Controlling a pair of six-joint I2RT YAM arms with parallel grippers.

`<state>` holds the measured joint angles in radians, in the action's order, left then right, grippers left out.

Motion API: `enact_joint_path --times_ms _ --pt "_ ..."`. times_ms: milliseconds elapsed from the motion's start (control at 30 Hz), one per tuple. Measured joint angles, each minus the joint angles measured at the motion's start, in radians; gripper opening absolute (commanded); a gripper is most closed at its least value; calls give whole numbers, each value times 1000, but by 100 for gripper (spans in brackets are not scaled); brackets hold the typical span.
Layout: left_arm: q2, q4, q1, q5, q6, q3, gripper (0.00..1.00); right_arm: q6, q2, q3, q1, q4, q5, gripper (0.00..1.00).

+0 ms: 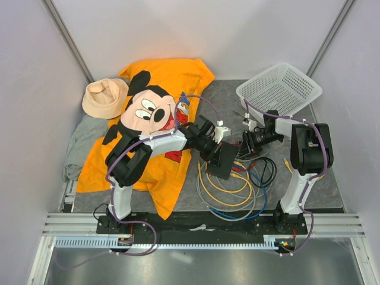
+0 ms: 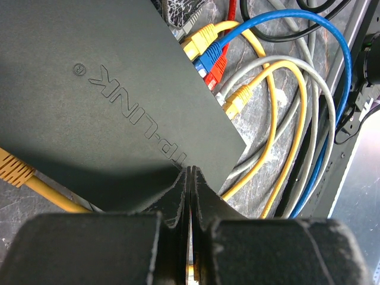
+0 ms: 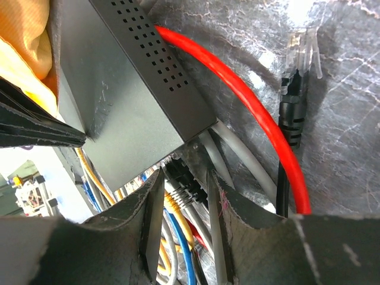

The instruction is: Pull the plug from the switch port

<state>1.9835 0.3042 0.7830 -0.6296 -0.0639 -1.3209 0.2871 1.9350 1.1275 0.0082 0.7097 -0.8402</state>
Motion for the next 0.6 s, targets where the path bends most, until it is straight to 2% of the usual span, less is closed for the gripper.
enact_joint_path --times_ms 167,467,567,600 --pt "0 0 0 0 0 0 2 -25 12 2 -1 -6 -5 34" --pt "2 0 5 1 0 0 2 -56 28 6 -6 -14 -19 16" --pt "2 0 6 1 0 0 2 -56 28 6 -6 -14 -19 18" --pt "2 0 6 1 0 0 1 -56 28 6 -6 -14 -19 24"
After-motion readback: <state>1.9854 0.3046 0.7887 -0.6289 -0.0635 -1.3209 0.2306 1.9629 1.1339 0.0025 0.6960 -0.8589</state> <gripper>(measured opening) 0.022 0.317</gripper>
